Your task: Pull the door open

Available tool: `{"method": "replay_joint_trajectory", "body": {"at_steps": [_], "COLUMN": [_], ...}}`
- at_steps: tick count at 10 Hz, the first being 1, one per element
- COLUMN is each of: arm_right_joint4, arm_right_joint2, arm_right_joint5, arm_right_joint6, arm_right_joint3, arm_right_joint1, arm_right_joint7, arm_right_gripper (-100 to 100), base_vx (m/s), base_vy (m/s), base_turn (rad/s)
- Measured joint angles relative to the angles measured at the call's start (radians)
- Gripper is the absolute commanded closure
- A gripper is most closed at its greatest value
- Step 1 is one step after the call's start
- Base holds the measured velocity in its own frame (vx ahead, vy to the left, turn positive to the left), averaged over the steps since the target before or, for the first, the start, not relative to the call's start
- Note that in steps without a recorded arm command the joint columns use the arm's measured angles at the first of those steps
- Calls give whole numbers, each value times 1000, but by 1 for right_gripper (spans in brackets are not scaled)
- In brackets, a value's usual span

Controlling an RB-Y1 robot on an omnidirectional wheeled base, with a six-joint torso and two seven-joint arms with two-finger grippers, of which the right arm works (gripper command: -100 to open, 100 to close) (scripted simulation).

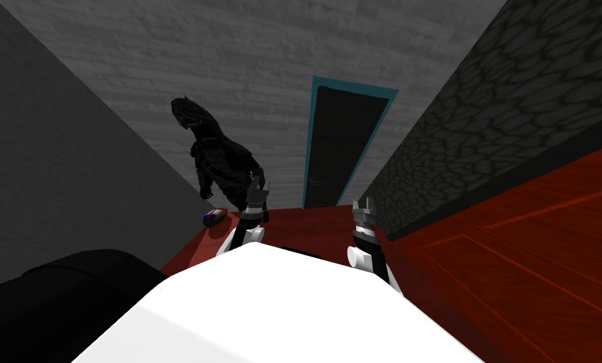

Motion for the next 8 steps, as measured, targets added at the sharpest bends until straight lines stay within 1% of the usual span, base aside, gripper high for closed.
{"method": "replay_joint_trajectory", "body": {"at_steps": [1,2,3,4,5,6,7,8], "arm_right_joint4": [30,61,95,111,139,167,186,226], "arm_right_joint2": [-7,-9,-15,-17,-16,-22,-23,-28], "arm_right_joint5": [-3,-4,-6,-7,-6,-9,-9,-11], "arm_right_joint6": [-7,-13,-21,-28,-35,-43,-46,-57], "arm_right_joint3": [-6,-8,-14,-14,-14,-19,-21,-26], "arm_right_joint1": [-7,-20,-36,-34,-44,-54,-61,-79], "arm_right_joint7": [-3,-3,-2,-4,-1,-2,-2,-2], "arm_right_gripper": [-100,-100,-100,-100,-100,-100,-100,-100], "base_vx": [72,90,72,58,74,59,57,79], "base_vy": [-3,2,-12,-15,-16,-10,-6,-3], "base_turn": [154,201,58,102,167,70,104,181]}}
